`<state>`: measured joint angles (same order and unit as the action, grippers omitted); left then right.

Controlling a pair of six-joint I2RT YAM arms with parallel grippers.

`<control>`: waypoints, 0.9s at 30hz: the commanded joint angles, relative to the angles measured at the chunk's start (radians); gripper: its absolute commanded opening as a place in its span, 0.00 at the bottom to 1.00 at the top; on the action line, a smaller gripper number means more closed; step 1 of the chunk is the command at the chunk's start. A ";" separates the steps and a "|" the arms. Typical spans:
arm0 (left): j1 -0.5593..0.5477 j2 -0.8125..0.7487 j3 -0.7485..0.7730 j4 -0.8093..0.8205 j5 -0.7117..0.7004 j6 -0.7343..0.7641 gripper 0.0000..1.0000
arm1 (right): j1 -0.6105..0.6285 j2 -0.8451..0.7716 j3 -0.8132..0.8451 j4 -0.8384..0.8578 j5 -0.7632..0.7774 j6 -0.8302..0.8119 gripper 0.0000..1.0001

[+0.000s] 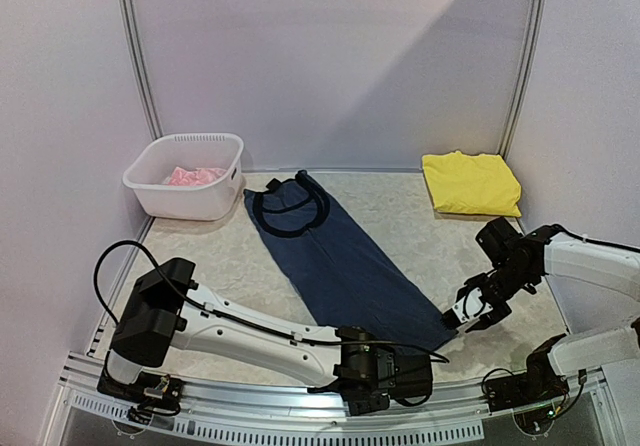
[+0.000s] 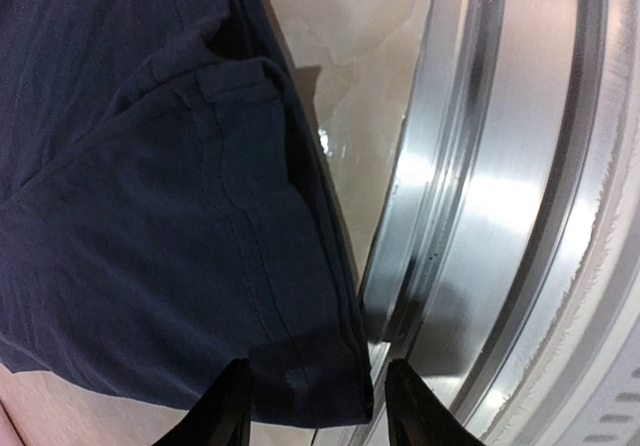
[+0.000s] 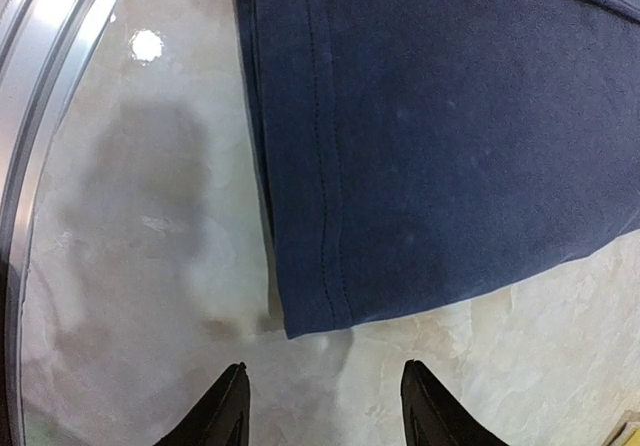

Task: Fold and stack the mixed laundry pile
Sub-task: Pick up the rectangle-folded tank top from the center of the board.

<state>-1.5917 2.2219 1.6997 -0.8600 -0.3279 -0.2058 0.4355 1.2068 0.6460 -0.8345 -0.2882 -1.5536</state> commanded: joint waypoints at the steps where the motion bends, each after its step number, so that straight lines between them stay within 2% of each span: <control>1: 0.018 0.003 -0.011 -0.007 -0.022 -0.019 0.46 | 0.027 0.018 -0.042 0.030 0.012 0.017 0.52; 9: 0.021 0.025 -0.006 -0.001 -0.020 -0.029 0.41 | 0.053 0.006 -0.090 0.088 0.010 0.034 0.52; 15: 0.031 0.029 0.000 -0.014 -0.014 -0.048 0.33 | 0.067 0.045 -0.085 0.130 0.012 0.065 0.52; 21: 0.032 0.042 0.013 -0.029 -0.001 -0.037 0.31 | 0.081 0.078 -0.104 0.170 0.040 0.066 0.50; 25: 0.030 0.045 0.014 -0.027 0.015 -0.017 0.31 | 0.086 0.080 -0.122 0.205 0.048 0.073 0.45; 27: 0.031 0.047 0.014 -0.026 0.019 -0.011 0.27 | 0.088 0.076 -0.137 0.232 0.064 0.074 0.36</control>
<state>-1.5806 2.2326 1.7046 -0.8665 -0.3397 -0.2356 0.5091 1.2716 0.5560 -0.6708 -0.2646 -1.4914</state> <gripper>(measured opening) 0.306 0.428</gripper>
